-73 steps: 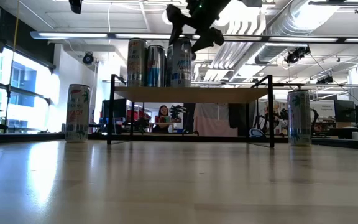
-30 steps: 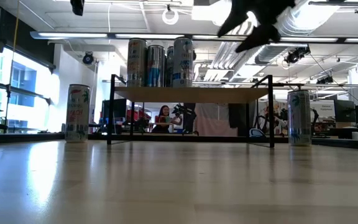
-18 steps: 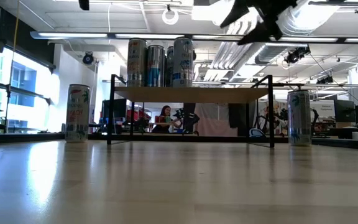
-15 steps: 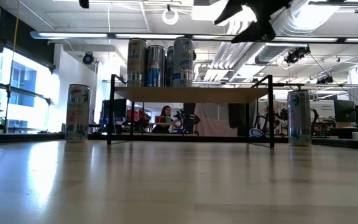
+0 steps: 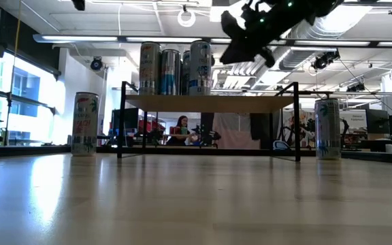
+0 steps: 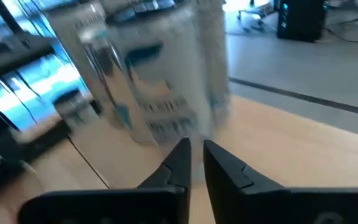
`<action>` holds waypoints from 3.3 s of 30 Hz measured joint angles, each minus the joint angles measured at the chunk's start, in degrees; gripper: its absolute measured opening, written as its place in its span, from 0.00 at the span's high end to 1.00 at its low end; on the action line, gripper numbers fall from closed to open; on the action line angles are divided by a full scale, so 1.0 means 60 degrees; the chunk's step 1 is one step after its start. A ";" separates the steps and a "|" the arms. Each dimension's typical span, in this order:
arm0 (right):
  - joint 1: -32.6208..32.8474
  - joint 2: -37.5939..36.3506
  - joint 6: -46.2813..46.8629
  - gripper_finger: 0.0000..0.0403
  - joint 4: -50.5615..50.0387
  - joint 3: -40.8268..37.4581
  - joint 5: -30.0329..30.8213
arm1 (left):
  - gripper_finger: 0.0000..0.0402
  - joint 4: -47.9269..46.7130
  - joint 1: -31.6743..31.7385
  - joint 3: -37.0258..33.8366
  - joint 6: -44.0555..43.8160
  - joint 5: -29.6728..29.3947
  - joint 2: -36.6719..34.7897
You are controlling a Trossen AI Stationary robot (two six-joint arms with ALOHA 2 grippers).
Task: Place canned beverage on shelf
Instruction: Put the bottom right black soda can on the shelf
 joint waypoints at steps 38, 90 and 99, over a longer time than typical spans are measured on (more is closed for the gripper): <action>-0.1368 0.1267 0.0758 1.00 0.1978 0.0000 -0.2218 | 1.00 -0.0156 0.0612 0.0000 -0.0002 -0.0274 -0.0406; -0.0676 0.1766 0.1617 1.00 0.3423 0.0000 -0.1407 | 1.00 0.0728 0.0612 -0.0004 0.0754 -0.0590 -0.0020; -0.0572 0.1766 0.1421 1.00 0.3319 0.0000 -0.2204 | 1.00 0.0921 0.0612 -0.0004 0.0948 -0.0391 -0.0048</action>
